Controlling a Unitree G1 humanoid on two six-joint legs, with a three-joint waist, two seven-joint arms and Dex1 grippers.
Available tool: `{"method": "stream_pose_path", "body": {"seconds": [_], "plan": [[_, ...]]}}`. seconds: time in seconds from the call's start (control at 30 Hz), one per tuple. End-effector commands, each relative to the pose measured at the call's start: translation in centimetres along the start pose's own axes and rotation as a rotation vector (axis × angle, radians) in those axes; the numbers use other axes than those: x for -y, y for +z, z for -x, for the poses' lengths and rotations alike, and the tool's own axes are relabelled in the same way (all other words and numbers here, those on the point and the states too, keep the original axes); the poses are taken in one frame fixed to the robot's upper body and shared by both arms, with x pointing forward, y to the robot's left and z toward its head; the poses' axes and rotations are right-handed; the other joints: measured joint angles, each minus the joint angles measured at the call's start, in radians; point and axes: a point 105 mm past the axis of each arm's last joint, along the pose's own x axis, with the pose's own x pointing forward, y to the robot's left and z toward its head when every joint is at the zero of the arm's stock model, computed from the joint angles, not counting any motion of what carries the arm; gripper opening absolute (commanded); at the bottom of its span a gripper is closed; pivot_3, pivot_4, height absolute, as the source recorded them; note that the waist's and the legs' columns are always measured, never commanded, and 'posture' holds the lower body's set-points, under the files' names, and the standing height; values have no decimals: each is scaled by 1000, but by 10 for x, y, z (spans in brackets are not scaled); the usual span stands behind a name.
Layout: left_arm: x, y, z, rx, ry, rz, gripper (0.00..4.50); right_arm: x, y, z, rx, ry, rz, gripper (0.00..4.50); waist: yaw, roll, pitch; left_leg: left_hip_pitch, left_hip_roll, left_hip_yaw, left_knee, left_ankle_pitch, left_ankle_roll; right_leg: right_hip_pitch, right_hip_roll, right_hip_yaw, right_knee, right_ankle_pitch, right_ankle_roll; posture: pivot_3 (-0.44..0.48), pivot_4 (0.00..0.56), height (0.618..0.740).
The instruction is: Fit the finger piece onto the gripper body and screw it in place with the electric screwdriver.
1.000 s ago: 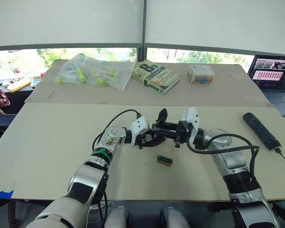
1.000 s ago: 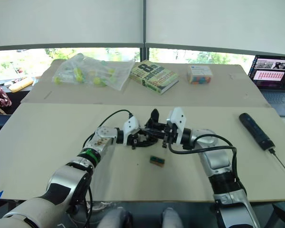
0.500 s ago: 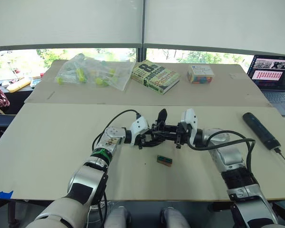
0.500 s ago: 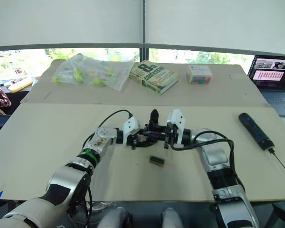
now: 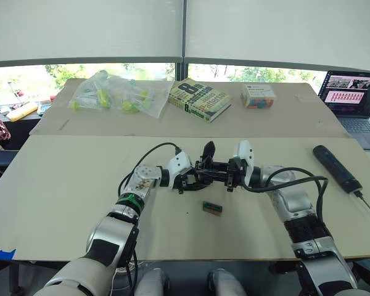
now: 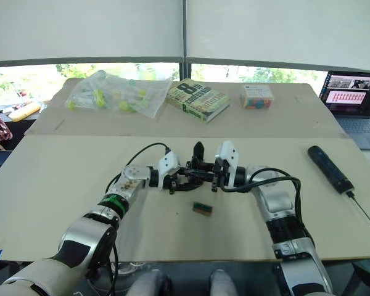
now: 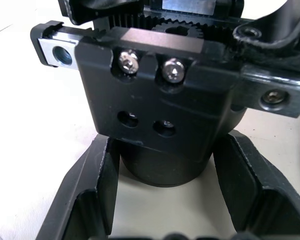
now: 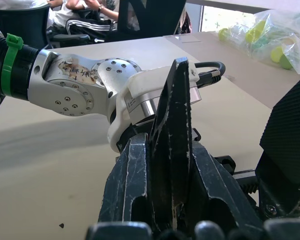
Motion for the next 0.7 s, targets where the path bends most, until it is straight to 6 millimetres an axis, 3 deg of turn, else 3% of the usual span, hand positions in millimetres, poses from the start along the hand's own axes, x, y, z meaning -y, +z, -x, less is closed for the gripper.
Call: {"method": "stream_pose_path", "body": {"seconds": [0.03, 0.23, 0.5, 0.7], "plan": [[13, -8, -4, -15, -63, 28, 2247, -7, -18, -1, -60, 32, -54, 452, -1, 0, 0, 0, 0, 0, 0, 0, 0, 0, 0, 0, 0, 0, 0, 0, 150, 740], [17, -8, -2, -11, -102, 31, 2247, 1, -38, 6, -149, 38, -109, 452, -6, 0, -1, 2, 0, 0, -1, 0, 0, 2, 0, 0, 0, 0, 0, 0, 150, 740], [19, -7, 1, -12, -121, 23, 2247, 2, -49, 3, -216, 78, -89, 451, -17, 0, -2, 5, 1, 0, -2, 0, 0, 3, 0, 0, 1, 0, 0, 0, 150, 740], [21, -10, 3, -17, -126, 31, 2247, 10, -60, 5, -264, 12, -130, 451, -19, 1, -5, 7, 1, 0, -4, 0, 0, 4, 0, 1, 1, 0, 0, 0, 150, 740]]}}
